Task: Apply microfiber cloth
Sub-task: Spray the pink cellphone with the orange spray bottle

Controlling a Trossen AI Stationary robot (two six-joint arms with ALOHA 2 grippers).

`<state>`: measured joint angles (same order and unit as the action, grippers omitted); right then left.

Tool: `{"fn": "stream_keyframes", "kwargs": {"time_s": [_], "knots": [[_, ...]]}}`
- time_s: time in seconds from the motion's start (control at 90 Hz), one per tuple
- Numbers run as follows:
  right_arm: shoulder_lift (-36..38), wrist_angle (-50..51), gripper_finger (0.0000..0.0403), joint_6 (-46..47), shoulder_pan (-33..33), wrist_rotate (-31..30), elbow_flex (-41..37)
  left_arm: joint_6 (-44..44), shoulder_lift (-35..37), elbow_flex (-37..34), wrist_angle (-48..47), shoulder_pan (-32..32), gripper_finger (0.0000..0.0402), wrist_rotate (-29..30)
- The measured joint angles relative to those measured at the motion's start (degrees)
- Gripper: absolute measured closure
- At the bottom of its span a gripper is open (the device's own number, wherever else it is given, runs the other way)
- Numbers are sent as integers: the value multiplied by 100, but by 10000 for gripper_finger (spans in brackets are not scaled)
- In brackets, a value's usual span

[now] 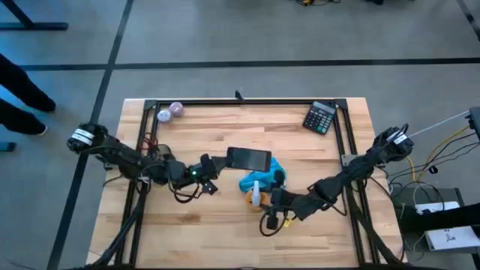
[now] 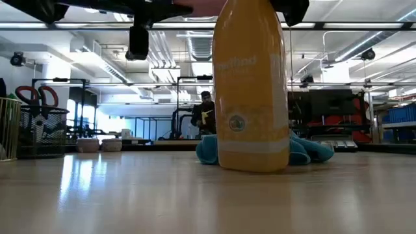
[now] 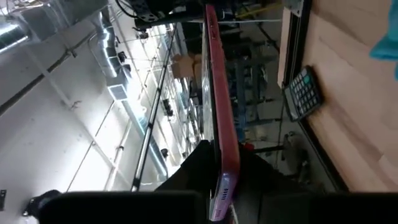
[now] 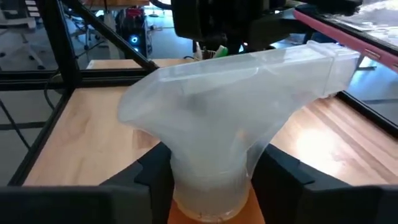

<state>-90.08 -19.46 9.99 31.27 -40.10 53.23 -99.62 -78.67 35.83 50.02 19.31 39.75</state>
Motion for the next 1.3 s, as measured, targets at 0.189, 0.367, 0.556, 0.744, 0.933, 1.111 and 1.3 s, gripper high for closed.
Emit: {"fn": "stream_keyframes", "kwargs": {"time_s": [0.189, 0.367, 0.556, 0.744, 0.933, 1.111, 1.3], "knots": [[6, -4, 250, -53, 11, 3, 0, 833, 0, 2, -158, -60, 381, 10], [160, 98, 211, -143, 175, -110, 0, 1892, 0, -75, -232, -139, 381, 140], [605, 838, 189, 198, 525, -880, 0, 3377, 0, -192, -944, -155, 381, -178], [1113, 1759, 194, 740, 748, -1092, 0, 5012, -171, -223, -1042, -166, 381, -876], [1737, 3144, 193, 1596, 930, -1093, 0, 6028, -714, -193, -725, -197, 381, -1049], [2303, 4496, 183, 2280, 1086, -1092, 4, 6497, -1525, -138, 254, -263, 381, -1046], [2829, 5742, 183, 2887, 1113, -1064, 4, 7166, -2409, 317, 592, -337, 381, -1060]]}}
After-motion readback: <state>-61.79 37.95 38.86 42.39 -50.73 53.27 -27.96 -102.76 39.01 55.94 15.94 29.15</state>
